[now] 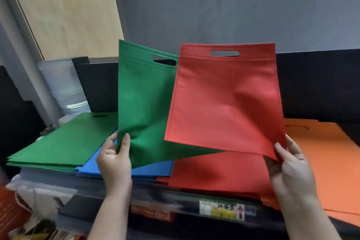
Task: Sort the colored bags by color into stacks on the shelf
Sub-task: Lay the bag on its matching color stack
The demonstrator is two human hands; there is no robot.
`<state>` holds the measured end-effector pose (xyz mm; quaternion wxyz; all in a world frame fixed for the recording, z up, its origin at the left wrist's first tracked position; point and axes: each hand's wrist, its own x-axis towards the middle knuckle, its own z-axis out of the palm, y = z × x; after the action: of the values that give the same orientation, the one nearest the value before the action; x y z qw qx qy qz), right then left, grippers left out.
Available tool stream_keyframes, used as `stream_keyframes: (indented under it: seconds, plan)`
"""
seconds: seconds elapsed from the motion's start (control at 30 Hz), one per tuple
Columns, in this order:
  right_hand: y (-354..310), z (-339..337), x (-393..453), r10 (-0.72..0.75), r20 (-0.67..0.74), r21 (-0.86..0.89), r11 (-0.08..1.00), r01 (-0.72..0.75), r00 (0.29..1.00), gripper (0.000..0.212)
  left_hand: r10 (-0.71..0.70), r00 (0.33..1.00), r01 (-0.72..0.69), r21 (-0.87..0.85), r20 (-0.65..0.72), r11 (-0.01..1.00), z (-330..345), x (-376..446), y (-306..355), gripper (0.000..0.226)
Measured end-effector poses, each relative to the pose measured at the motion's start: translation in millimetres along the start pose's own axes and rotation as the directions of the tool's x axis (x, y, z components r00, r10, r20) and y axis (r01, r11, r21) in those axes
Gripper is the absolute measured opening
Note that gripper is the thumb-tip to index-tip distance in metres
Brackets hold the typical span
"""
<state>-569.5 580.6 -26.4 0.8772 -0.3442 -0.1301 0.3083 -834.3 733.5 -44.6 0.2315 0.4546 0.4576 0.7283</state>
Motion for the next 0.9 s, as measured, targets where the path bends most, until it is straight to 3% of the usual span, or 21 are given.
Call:
stream_keyframes:
  seconds: [0.13, 0.27, 0.4, 0.47, 0.63, 0.77, 0.9]
  plan:
    - [8.6, 2.1, -12.7, -0.115, -0.102, -0.09, 0.99, 0.106, 0.988, 0.03, 0.065, 0.996, -0.062, -0.036, 0.064, 0.997, -13.0, 20.8, -12.1, 0.035]
    - [3.8, -8.4, -14.8, -0.195, -0.161, -0.236, 0.959, 0.155, 0.967, 0.03, 0.017, 0.99, -0.008, -0.067, 0.137, 0.998, -30.2, 29.0, -17.8, 0.037]
    - [4.6, -19.9, -12.1, -0.198, -0.177, -0.481, 0.872, 0.091, 0.964, 0.027, -0.023, 0.984, 0.03, -0.034, 0.177, 0.999, -53.4, 36.2, -31.5, 0.007]
    - [7.0, -24.3, -10.3, -0.217, -0.178, -0.598, 0.798, 0.07, 0.96, 0.028, -0.026, 0.986, 0.029, -0.016, 0.167, 0.999, -66.2, 38.0, -41.6, 0.031]
    - [4.3, -25.3, -13.0, -0.303, -0.101, -0.846, 0.527, 0.078, 0.947, 0.036, -0.002, 0.987, -0.006, 0.046, 0.16, 0.999, -94.5, 34.4, -32.4, 0.036]
    - [-0.5, -24.9, -19.8, -0.312, 0.037, -0.984, 0.154, 0.088, 0.949, 0.036, 0.024, 0.99, -0.031, 0.053, 0.138, 0.998, -116.4, 34.3, -20.4, 0.04]
    - [2.0, -16.9, -29.0, -0.253, 0.138, -0.978, -0.188, 0.091, 0.958, 0.046, -0.001, 0.994, -0.003, 0.032, 0.107, 0.999, -134.3, 41.8, -17.0, 0.041]
